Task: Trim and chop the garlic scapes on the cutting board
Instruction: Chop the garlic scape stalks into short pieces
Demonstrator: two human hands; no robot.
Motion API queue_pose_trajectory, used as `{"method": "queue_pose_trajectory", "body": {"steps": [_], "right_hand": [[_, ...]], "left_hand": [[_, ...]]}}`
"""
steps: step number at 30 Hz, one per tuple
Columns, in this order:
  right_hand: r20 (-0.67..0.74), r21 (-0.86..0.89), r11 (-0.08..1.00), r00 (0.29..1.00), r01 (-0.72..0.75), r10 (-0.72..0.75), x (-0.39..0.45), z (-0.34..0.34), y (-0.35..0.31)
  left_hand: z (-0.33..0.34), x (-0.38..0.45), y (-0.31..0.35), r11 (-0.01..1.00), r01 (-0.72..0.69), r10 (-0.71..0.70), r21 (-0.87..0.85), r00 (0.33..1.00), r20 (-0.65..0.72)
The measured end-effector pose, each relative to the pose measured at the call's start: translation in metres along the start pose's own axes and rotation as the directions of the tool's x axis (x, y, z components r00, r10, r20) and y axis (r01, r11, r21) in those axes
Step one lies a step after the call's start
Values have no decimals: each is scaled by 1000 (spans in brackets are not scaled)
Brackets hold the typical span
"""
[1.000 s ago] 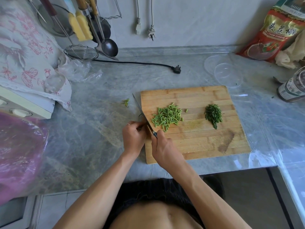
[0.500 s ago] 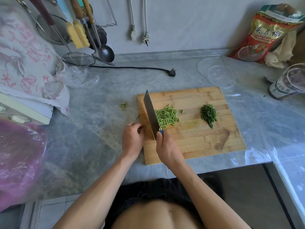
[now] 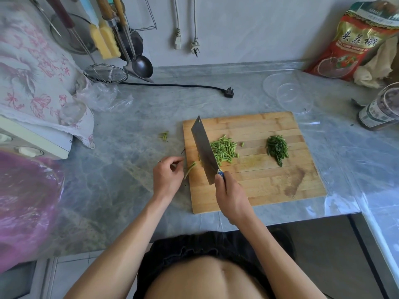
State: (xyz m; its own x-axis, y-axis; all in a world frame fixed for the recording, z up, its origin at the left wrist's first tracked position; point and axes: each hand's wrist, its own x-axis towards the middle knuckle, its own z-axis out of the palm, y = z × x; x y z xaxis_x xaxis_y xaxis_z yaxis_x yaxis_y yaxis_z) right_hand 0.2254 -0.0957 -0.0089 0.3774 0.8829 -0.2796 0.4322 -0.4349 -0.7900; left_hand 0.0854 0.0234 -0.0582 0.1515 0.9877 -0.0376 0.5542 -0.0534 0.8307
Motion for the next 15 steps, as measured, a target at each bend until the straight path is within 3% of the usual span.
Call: {"method": "queue_pose_trajectory", "body": {"steps": [8, 15], "right_hand": [[23, -32, 996, 997, 79, -78, -1, 4, 2], [26, -45, 996, 997, 80, -79, -4, 4, 4]], "left_hand": [[7, -8, -2, 985, -165, 164, 53, 986, 27], [14, -5, 1, 982, -138, 126, 132, 987, 96]]}}
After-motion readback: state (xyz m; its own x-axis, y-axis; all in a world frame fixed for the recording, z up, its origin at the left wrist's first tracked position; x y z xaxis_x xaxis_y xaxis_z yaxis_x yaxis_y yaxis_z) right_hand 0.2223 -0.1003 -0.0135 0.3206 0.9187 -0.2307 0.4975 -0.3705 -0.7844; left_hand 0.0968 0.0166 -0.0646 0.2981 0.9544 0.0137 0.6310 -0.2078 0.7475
